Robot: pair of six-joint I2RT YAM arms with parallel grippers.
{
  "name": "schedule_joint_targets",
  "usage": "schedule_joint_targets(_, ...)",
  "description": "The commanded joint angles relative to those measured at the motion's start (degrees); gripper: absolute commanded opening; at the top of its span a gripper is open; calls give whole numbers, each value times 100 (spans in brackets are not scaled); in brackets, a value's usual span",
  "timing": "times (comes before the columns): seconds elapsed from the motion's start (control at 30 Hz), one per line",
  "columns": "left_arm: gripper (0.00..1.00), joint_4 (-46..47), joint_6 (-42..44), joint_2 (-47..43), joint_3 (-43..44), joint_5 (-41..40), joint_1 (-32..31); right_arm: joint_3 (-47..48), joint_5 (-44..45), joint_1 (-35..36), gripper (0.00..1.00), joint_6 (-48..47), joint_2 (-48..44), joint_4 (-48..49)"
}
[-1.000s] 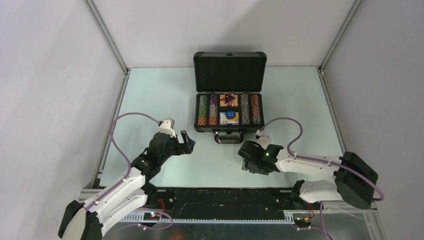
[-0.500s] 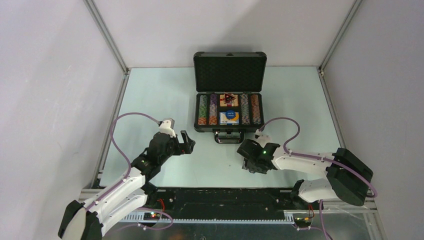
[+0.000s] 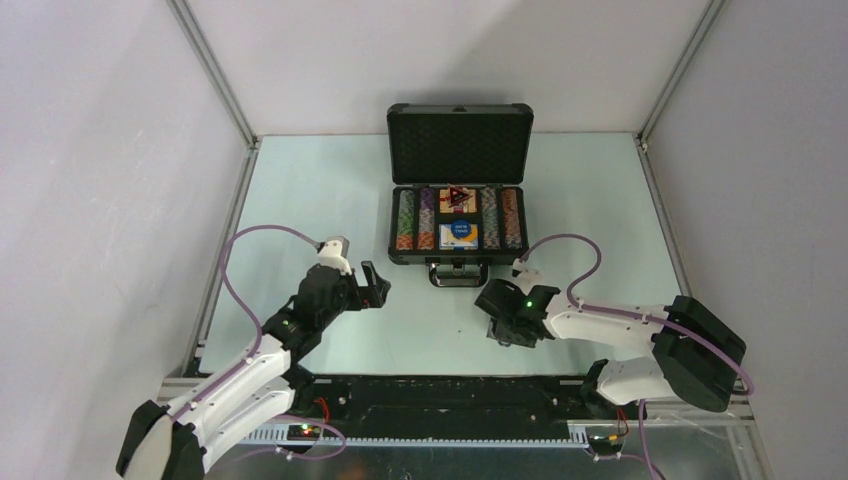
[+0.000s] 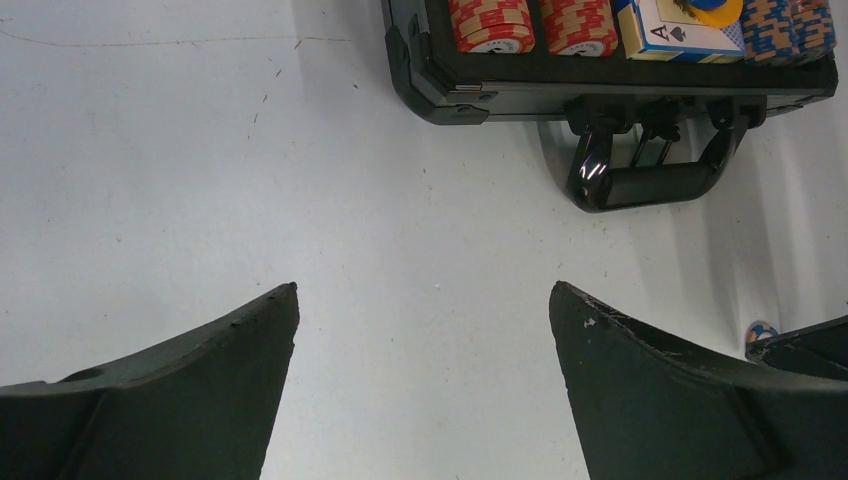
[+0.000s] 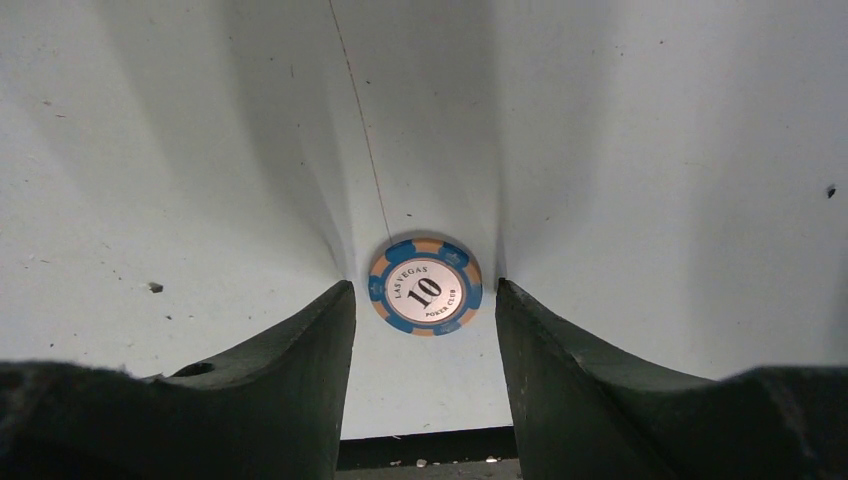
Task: Pack up texas hold em set
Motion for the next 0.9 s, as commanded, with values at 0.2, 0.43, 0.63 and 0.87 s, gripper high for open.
schedule_joint_targets(0.2, 100, 83, 102, 19, 30, -59, 35, -16, 97, 10, 55, -17, 216, -186)
schedule_joint_targets(0.43, 100, 83, 102, 11, 25, -64, 30, -12, -14, 79, 52, -67, 413, -1)
schedule_joint_targets(0.63, 100, 83, 98, 10, 26, -64, 31, 41, -38, 120, 54, -94, 536, 5)
schedule_joint_targets(0.87, 100, 79, 101, 12, 25, -64, 31, 74, -80, 170, 50, -104, 685, -10)
